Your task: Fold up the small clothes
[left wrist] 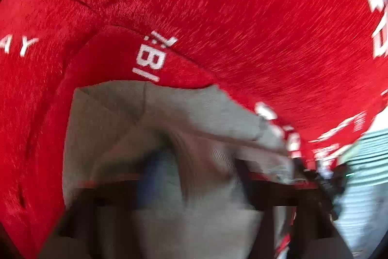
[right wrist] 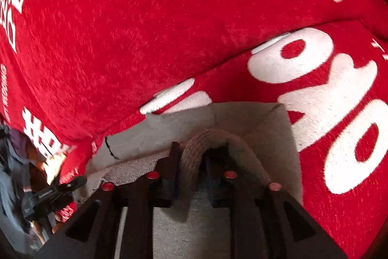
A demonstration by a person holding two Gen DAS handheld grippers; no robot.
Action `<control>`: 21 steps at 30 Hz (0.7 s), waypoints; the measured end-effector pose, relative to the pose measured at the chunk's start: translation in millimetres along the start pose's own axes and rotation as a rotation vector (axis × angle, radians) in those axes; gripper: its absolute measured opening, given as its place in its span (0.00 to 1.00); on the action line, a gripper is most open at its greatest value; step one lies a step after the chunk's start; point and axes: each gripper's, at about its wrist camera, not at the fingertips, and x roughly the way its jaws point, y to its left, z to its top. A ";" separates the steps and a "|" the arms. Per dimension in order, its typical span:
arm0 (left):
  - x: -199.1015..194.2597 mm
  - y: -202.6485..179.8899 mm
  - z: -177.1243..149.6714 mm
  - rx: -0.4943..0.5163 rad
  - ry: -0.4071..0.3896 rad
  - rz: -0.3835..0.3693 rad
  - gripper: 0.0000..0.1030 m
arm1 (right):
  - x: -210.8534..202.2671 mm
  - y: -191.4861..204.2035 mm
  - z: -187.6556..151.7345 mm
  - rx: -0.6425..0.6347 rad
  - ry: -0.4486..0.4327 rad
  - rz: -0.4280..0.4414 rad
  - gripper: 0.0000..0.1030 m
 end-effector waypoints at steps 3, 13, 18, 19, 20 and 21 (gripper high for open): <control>-39.3 4.0 -9.0 -0.020 -0.110 -0.010 0.99 | -30.4 -2.9 -3.0 0.004 -0.073 0.015 0.67; -28.4 -50.4 -57.8 0.403 -0.123 0.281 0.99 | -34.5 47.9 -33.4 -0.402 -0.006 -0.089 0.74; 26.9 -71.5 -38.4 0.485 -0.102 0.438 0.99 | 10.1 76.4 -23.1 -0.497 0.048 -0.160 0.74; 36.7 -66.0 -29.9 0.468 -0.097 0.484 0.99 | 22.1 75.2 -17.2 -0.486 0.069 -0.187 0.74; 41.6 -58.5 -23.7 0.445 -0.089 0.511 0.99 | 29.0 71.2 -13.8 -0.474 0.078 -0.209 0.74; 41.8 -47.8 -19.1 0.414 -0.084 0.516 0.99 | 35.3 60.8 -7.2 -0.447 0.074 -0.261 0.74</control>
